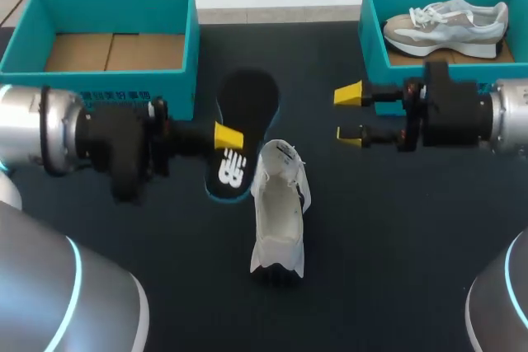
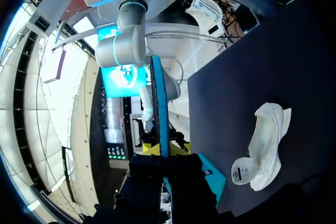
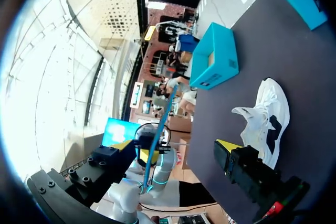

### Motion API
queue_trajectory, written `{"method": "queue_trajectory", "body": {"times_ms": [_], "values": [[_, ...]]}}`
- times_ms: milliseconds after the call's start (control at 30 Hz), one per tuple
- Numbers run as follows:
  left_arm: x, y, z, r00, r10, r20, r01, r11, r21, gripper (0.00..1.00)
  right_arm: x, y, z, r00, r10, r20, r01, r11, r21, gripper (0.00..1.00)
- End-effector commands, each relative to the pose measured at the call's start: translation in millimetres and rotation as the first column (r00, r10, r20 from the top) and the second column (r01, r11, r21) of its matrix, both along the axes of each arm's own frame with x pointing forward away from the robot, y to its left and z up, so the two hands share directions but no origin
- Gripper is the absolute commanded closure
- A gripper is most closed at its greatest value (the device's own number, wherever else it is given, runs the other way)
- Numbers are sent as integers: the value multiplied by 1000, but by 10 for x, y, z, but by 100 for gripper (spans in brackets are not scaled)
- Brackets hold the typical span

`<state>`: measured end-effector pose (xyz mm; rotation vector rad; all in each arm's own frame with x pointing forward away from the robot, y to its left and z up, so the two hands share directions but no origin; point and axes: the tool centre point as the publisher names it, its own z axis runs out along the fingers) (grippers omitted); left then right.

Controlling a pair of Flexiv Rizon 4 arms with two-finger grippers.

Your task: Take the shoe out of the shoebox, open the shoe tongue, remove and reinsert the insole, then place the shoe into the shoebox

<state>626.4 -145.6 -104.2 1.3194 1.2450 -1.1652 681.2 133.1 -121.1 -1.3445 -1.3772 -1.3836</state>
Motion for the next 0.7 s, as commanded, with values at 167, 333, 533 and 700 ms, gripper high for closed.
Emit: {"method": "queue_trajectory", "body": {"times_ms": [167,333,533,700], "values": [[-92,-164,-120,997,59,43,-56,997,-55,100,246,352,81,993,112,-47,-113,994,-2,0],[-96,-218,0,994,66,85,-58,994,-93,100,226,445,32,989,130,-70,-130,991,5,0],[-47,-284,1,993,69,100,-58,993,-103,100,214,536,48,986,153,-70,-152,988,14,12],[25,-442,-3,986,63,152,-49,994,-99,100,176,630,55,983,171,-64,-169,985,30,53]]}}
